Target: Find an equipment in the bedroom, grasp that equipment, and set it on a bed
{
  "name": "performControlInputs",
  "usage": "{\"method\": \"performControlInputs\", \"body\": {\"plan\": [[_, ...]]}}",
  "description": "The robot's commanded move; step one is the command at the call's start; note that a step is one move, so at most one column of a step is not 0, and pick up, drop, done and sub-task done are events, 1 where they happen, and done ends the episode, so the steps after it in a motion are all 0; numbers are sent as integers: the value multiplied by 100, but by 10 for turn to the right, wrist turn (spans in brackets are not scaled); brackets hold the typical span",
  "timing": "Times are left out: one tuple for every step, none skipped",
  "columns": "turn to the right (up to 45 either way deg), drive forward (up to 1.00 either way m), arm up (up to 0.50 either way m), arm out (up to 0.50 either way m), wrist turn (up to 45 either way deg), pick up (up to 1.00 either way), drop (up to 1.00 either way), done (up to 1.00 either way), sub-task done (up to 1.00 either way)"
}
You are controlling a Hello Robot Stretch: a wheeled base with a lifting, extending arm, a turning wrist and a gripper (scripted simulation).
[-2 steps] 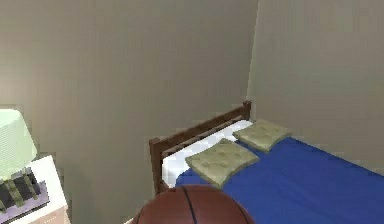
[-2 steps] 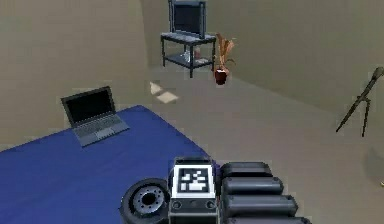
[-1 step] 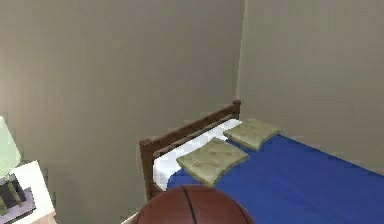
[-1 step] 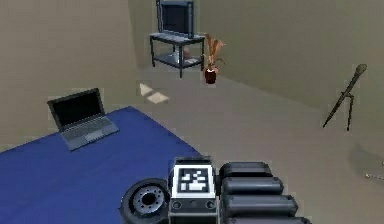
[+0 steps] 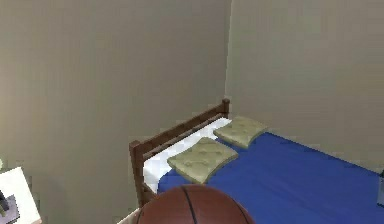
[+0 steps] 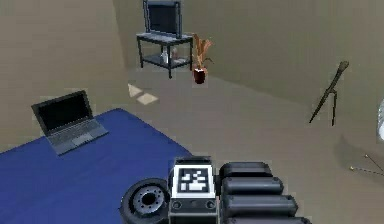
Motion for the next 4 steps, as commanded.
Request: {"method": "performControlInputs", "body": {"plan": [[450, 0, 0, 0, 0, 0, 0, 0, 0], [60, 0, 0, 0, 0, 0, 0, 0, 0], [0, 30, 0, 0, 0, 0, 0, 0, 0], [-450, 0, 0, 0, 0, 0, 0, 0, 0]]}}
